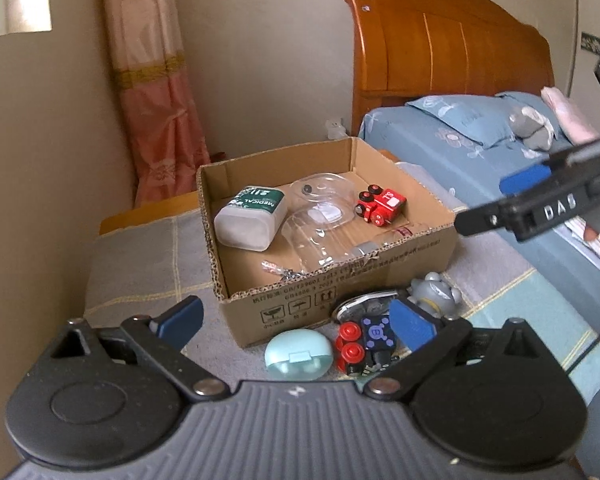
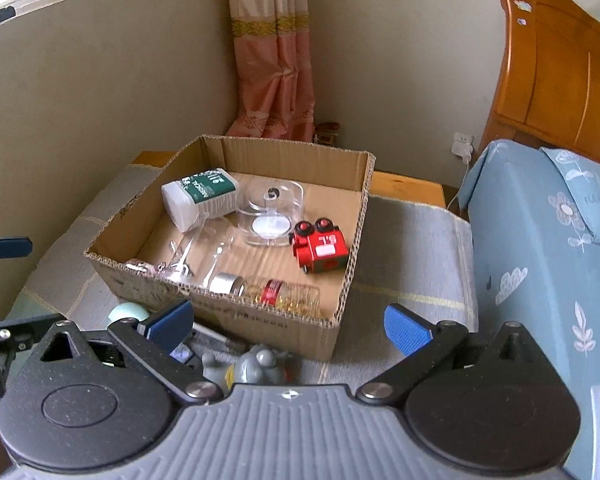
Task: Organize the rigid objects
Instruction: 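Close left tool on the mint-green round case while right tool closes on the grey dog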
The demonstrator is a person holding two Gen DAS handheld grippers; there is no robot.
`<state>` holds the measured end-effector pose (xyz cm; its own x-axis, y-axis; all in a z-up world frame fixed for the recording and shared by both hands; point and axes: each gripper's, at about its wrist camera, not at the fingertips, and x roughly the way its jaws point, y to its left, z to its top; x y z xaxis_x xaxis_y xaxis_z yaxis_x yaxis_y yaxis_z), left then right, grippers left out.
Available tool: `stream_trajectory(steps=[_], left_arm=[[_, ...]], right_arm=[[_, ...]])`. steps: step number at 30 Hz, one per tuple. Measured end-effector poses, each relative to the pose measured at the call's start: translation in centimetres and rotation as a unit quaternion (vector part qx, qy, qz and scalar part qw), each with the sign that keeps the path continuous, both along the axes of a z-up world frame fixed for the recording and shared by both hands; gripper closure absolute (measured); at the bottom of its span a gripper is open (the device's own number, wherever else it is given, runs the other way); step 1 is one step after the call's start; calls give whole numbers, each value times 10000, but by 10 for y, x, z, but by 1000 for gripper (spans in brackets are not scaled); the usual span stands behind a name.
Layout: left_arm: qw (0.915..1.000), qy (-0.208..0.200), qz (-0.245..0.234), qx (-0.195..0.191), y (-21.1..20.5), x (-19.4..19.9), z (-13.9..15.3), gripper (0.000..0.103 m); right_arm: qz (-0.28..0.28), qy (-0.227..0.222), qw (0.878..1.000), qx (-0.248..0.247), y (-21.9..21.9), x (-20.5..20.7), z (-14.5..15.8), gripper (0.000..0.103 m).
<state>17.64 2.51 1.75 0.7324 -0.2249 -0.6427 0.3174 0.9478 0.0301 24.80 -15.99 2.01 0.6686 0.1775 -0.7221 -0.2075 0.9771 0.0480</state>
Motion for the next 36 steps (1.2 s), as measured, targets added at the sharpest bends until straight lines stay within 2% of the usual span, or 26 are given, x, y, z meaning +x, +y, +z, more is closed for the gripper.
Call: stream_trajectory(steps=[5,9,16,22,30,36], left_arm=[[9998,-70,205,36,1,-10,-8,3],[9993,-9,369,-104,7,-17,-15,3],[9966,-39,783,-270,19,-22,-30,1],[9960,132,854,-226,21,-19,-44,1],[9965,258,771,-177,18,-14,-56,1],[9966,349,740,-14,13,-5,-65,1]], right_arm=[[-147,79,9996,231,2,-15,-18,0],[-198,167,9991,325,6,-25,-34,0],[-221,163,9996,-44,24,-35,-64,0],[-380,3,9991,-205,33,-37,-84,0],[-603,130,9979,-186,33,-24,-106,0],[-647,210,9975,172,19,-21,-114,0]])
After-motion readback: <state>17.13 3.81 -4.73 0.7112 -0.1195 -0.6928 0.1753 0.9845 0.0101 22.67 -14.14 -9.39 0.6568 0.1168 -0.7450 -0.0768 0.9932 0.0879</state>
